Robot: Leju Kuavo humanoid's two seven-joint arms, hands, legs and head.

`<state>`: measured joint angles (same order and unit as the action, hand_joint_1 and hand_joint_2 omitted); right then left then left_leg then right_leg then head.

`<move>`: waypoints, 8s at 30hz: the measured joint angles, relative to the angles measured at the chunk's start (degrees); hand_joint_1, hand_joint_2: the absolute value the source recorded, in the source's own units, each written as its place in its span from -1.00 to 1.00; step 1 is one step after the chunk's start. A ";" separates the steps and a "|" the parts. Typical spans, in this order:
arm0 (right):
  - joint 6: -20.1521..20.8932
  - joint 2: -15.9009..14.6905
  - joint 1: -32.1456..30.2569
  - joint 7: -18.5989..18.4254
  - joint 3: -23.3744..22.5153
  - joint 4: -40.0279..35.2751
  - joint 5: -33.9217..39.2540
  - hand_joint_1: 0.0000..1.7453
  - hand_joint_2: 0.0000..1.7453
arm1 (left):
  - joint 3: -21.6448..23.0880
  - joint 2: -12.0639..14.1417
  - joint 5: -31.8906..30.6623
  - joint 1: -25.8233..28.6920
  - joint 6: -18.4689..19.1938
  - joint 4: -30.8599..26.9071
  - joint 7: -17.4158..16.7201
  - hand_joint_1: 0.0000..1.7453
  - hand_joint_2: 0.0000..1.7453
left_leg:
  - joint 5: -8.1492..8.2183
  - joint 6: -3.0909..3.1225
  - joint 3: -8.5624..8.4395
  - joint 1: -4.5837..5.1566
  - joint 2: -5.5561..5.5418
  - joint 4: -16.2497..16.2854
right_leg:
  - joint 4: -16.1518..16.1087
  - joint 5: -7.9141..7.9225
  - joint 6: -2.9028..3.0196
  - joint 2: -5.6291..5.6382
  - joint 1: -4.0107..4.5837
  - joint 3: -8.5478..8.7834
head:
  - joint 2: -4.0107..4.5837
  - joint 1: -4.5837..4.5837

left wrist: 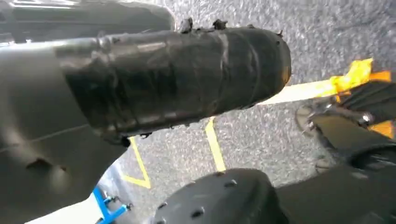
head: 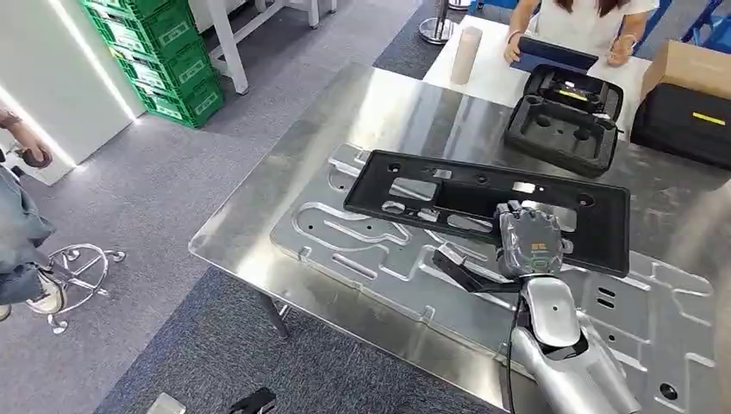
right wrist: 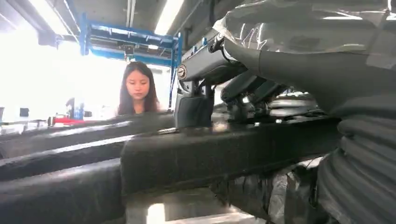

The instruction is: Take the parts from the cabinet and place them on the table.

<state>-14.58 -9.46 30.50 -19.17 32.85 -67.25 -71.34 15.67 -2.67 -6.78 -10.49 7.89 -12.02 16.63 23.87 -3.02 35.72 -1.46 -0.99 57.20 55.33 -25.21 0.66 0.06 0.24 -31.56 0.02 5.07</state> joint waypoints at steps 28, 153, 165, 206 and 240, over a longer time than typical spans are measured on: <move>3.02 0.02 0.12 0.07 0.52 2.64 4.33 -1.00 -1.00 | 0.09 -0.07 0.70 0.43 0.11 0.00 0.00 -1.00 -1.00 | 4.51 0.98 3.10 -0.01 0.35 10.24 | -1.65 1.86 0.88 -0.81 0.21 0.04 | 0.00 -0.39; -5.18 0.96 -17.14 19.89 -8.85 -11.30 64.15 -1.00 -1.00 | -1.95 0.63 7.54 4.68 -0.44 0.70 3.61 -1.00 -1.00 | 3.49 2.33 -5.17 -0.29 -4.90 -0.91 | -0.74 0.52 -0.48 5.22 -0.02 0.15 | 0.00 -1.18; -5.38 0.26 -18.25 20.09 -10.08 -11.91 64.92 -1.00 -1.00 | -2.10 -0.37 7.58 4.77 -0.70 0.87 3.69 -1.00 -1.00 | 2.90 4.19 -5.18 -0.17 3.52 -2.05 | 14.71 -4.44 -3.60 -0.18 -1.30 -8.89 | 0.00 -1.81; 4.96 1.49 -26.22 16.70 -25.66 52.39 88.17 -1.00 -1.00 | -7.67 0.15 14.73 4.60 -2.91 1.09 1.64 -1.00 -1.00 | 9.83 1.80 -5.80 0.29 2.65 4.39 | -2.95 1.05 -0.57 -1.03 -1.22 1.75 | 0.00 -1.05; 6.95 3.82 -25.58 16.79 -27.39 55.47 88.17 -1.00 -1.00 | -7.72 1.20 14.75 5.15 -2.30 1.09 2.05 -1.00 -1.00 | 12.87 2.57 1.08 1.00 1.04 16.11 | -2.73 1.01 -0.03 1.86 -0.64 1.67 | 0.00 -0.63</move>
<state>-7.63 -5.64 4.92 -2.38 5.46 -11.78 16.83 7.96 -1.46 7.98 -5.34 5.60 -10.93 18.69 36.74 -0.44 36.80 -0.46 0.06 73.32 52.60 -24.20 0.63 1.92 -0.40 -29.89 0.02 4.44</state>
